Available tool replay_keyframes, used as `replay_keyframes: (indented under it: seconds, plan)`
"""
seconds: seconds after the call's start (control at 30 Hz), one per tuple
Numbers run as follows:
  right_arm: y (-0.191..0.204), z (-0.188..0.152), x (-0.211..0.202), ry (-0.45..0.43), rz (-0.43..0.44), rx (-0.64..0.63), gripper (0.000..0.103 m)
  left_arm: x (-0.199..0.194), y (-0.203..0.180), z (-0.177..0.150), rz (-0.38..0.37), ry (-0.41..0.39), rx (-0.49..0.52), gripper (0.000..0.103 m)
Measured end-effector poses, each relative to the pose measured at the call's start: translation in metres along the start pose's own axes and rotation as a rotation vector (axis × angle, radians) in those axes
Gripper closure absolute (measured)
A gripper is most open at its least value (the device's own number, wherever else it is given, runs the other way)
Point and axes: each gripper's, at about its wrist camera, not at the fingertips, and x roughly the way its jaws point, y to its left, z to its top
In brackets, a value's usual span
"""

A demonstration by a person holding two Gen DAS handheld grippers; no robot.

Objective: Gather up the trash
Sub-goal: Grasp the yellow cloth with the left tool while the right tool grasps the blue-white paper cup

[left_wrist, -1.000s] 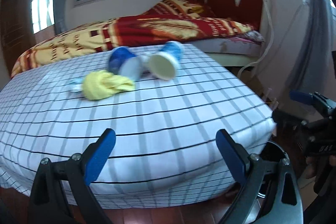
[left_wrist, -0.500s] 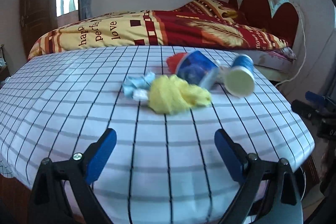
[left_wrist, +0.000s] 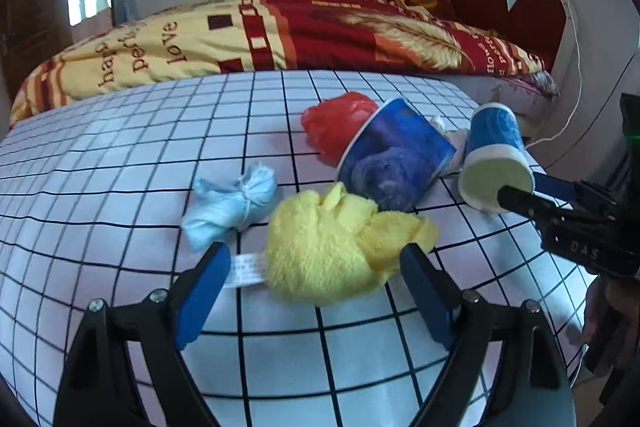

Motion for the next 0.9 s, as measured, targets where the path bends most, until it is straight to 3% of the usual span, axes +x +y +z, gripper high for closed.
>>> replay_keyframes:
  seconds: [0.17,0.2,0.3,0.43,0.9]
  plan:
    - [-0.002,0.0,0.006,0.012,0.0,0.031,0.067,0.014,0.004,0.002,-0.056,0.06,-0.026,0.028]
    - [-0.002,0.0,0.006,0.013,0.0,0.032,0.08,0.016,0.005,0.002,-0.069,0.066,-0.035,0.036]
    - [-0.006,-0.004,0.001,0.006,0.002,0.045,0.096,0.014,0.004,0.0,-0.095,0.058,-0.03,0.054]
    - [-0.01,-0.01,-0.01,-0.006,-0.004,0.049,0.098,0.004,0.001,-0.005,-0.105,0.022,-0.014,0.063]
    - [-0.029,-0.037,-0.072,-0.071,-0.008,0.071,0.099,-0.038,-0.002,-0.027,-0.105,-0.06,-0.027,0.065]
